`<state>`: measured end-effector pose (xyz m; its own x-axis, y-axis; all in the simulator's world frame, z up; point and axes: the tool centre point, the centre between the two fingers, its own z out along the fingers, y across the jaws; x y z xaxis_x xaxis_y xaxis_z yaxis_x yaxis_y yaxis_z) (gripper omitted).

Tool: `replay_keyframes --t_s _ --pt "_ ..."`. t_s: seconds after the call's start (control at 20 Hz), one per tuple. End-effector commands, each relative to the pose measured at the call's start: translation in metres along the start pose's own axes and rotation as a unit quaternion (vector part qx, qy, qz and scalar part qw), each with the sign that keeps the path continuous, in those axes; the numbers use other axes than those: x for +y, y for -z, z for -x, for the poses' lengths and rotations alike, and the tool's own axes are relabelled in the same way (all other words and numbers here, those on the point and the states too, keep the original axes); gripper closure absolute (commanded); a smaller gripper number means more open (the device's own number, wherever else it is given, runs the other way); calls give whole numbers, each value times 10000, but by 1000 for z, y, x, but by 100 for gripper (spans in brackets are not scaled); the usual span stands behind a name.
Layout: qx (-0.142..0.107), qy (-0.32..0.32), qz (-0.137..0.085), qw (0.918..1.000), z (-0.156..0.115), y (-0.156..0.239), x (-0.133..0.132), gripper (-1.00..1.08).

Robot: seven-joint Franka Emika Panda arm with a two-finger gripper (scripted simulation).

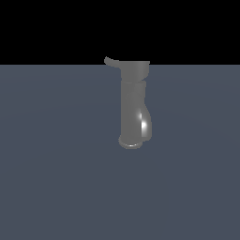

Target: Turn on the faucet by rotating a designated handle.

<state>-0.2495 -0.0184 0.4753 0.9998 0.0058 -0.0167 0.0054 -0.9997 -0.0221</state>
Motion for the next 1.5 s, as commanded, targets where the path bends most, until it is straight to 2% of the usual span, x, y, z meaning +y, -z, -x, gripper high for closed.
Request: replay_keyframes --t_s 0.0,0.4,0.85,1.2,1.45 --pt "0 0 0 10000 0 0 0 108" --pt "-87 -106 -199 9997 -5 -9 -4 108" --pt "-91 -219 -227 9995 -10 -10 -4 108" --pt "-104 -615 -303 9976 -27 -13 -5 108" --pt "-128 -1074 -377 9934 -46 -17 -6 108"
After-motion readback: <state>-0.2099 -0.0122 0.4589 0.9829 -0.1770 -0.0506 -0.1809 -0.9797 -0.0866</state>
